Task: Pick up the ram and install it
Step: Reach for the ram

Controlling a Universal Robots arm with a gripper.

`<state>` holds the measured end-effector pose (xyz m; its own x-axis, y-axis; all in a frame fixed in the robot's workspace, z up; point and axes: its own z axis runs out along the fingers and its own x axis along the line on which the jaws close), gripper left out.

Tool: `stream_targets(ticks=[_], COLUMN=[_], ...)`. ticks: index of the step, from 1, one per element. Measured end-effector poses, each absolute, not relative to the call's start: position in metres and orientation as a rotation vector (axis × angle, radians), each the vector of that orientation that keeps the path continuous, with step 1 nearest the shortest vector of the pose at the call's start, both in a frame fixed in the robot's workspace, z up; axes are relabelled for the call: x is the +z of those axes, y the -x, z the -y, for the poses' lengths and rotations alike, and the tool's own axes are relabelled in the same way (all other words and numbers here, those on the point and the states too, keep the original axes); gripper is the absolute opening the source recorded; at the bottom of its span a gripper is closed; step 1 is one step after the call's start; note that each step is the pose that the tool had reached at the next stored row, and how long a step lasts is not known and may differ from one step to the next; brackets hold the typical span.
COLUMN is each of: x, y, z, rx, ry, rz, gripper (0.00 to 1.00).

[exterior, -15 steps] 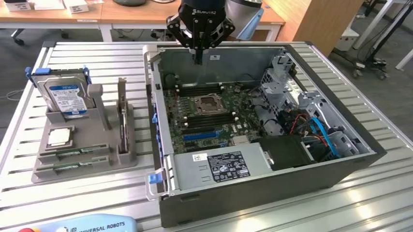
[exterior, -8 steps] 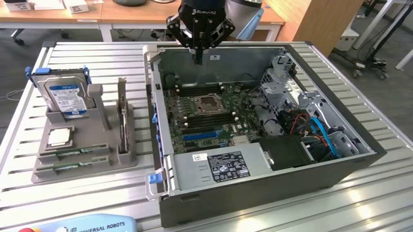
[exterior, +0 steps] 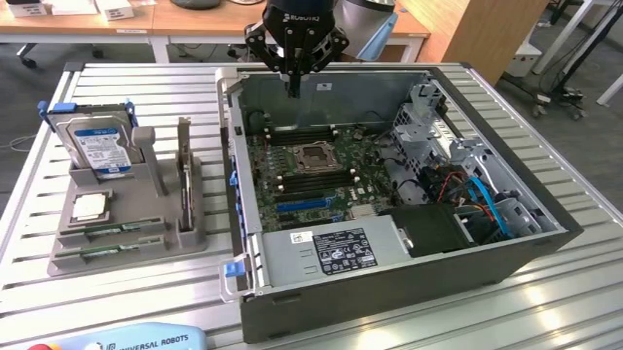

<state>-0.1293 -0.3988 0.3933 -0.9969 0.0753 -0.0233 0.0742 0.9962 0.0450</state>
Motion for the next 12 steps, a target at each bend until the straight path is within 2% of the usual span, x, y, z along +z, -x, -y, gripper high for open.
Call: stream_targets(ticks=[12], x=[0.3933], y=[0.1294], z=[0.3988], rx=[0.069], ry=[-0.117], rz=[-3.114], gripper=[0.1])
